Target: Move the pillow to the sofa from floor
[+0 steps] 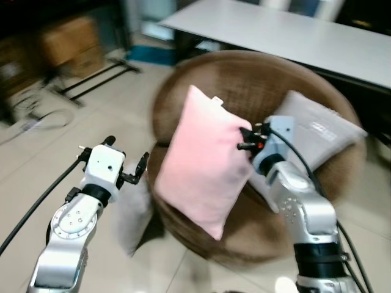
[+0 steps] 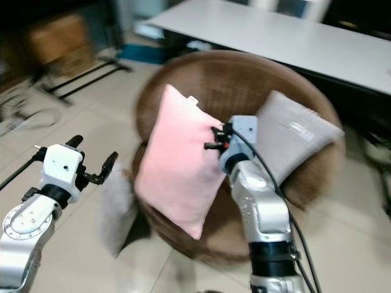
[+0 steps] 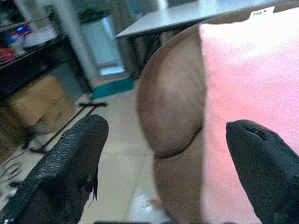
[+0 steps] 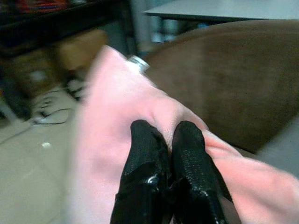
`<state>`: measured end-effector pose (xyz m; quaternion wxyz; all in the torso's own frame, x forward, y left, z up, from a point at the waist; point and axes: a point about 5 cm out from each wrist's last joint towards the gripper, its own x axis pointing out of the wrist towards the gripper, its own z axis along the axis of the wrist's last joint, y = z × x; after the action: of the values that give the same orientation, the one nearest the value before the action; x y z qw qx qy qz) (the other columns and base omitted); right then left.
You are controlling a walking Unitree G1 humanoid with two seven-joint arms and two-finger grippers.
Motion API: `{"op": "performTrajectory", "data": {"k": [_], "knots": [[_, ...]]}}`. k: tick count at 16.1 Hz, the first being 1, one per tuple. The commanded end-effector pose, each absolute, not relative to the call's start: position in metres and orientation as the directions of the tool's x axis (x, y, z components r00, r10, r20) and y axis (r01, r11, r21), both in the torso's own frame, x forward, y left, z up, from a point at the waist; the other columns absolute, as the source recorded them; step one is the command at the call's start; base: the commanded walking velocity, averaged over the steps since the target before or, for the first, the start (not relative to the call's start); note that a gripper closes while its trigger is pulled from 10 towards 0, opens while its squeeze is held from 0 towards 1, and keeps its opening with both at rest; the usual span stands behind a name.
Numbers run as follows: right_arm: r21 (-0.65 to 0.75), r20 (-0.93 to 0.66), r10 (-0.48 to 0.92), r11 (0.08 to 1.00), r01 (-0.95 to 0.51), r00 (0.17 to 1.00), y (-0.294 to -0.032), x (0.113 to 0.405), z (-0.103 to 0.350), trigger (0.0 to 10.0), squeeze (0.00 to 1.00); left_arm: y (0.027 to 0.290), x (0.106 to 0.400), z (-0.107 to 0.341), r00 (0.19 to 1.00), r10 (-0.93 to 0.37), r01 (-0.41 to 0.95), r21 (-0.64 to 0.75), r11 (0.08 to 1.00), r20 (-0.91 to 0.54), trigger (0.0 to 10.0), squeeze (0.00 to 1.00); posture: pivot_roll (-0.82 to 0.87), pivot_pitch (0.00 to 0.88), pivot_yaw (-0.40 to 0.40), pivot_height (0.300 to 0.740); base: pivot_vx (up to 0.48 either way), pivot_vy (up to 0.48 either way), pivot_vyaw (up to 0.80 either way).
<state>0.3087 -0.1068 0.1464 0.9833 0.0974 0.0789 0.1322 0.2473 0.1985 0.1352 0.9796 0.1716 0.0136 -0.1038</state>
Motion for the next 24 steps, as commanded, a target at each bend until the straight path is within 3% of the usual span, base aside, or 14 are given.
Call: {"op": "performTrajectory", "data": {"k": [1, 11, 15, 19, 21, 24], "knots": [[0.202, -0.083, 0.244, 0.954, -0.224, 0.966, -0.118, 0.311, 0.158, 10.0, 0.0, 0.192, 0.25, 0.14, 0.973, -0.227, 0.228, 0.332, 0.915, -0.041, 10.0, 0.0, -0.07, 0.0, -0.03, 0.74, 0.368, 0.0, 0.0], [0.195, -0.106, 0.271, 0.949, -0.247, 0.957, -0.116, 0.31, 0.155, 10.0, 0.0, 0.189, 0.25, 0.138, 0.965, -0.256, 0.261, 0.339, 0.904, -0.06, 10.0, 0.0, -0.07, 0.0, -0.02, 0.74, 0.369, 0.0, -0.28], [0.192, -0.108, 0.302, 0.941, -0.278, 0.947, -0.111, 0.309, 0.157, 10.0, 0.0, 0.186, 0.246, 0.133, 0.951, -0.294, 0.308, 0.349, 0.885, -0.095, 10.0, 0.0, -0.07, 0.0, -0.027, 0.74, 0.061, 0.0, 0.0], [0.214, -0.123, 0.347, 0.924, -0.317, 0.93, -0.103, 0.311, 0.161, 10.0, 0.0, 0.185, 0.237, 0.125, 0.906, -0.383, 0.422, 0.334, 0.843, -0.177, 10.0, 0.0, -0.06, 0.0, -0.032, 0.74, 0.0, 0.0, 0.0], [0.253, -0.143, 0.373, 0.909, -0.33, 0.917, -0.098, 0.311, 0.163, 10.0, 0.0, 0.185, 0.228, 0.121, 0.842, -0.474, 0.537, 0.315, 0.783, -0.257, 10.0, 0.0, -0.06, 0.0, -0.038, 0.74, 0.0, 0.0, 0.0], [0.383, -0.208, 0.331, 0.893, -0.235, 0.92, -0.099, 0.317, 0.157, 10.0, 0.0, 0.186, 0.217, 0.116, 0.755, -0.559, 0.651, 0.293, 0.7, -0.343, 10.0, 0.0, -0.05, 0.0, -0.04, 0.74, 0.0, 0.0, 0.0]]}}
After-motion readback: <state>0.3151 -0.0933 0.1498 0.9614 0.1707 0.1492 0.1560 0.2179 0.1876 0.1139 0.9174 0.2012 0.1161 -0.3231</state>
